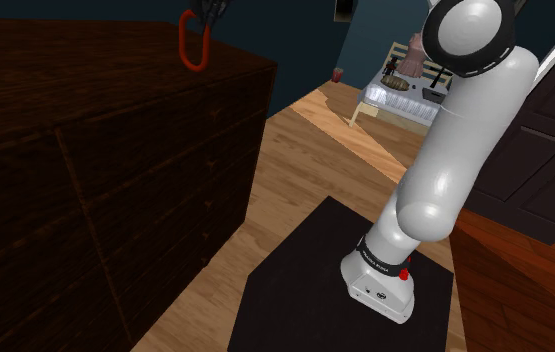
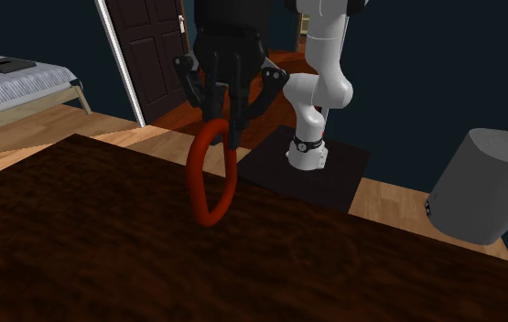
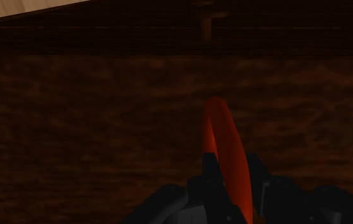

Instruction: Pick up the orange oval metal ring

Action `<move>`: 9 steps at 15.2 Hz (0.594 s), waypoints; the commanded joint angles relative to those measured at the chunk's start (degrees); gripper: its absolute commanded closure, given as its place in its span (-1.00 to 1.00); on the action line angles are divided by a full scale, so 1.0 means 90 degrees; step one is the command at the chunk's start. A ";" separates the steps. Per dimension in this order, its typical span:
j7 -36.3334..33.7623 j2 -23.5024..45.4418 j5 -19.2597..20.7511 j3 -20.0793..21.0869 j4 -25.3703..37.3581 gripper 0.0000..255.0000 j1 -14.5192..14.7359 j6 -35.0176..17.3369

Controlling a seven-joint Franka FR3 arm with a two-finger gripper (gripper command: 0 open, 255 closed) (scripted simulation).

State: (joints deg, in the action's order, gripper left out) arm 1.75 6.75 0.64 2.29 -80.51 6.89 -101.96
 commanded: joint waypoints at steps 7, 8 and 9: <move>-0.0004 0.0000 0.0002 0.0002 0.0005 1.00 0.0002 0.0004; -0.0005 0.0033 0.0003 0.0002 0.0136 1.00 0.0003 0.0103; -0.0005 0.0071 0.0005 0.0003 0.0276 1.00 0.0005 0.0205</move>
State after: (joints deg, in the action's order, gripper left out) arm 1.82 7.01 0.63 2.27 -79.19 6.86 -100.90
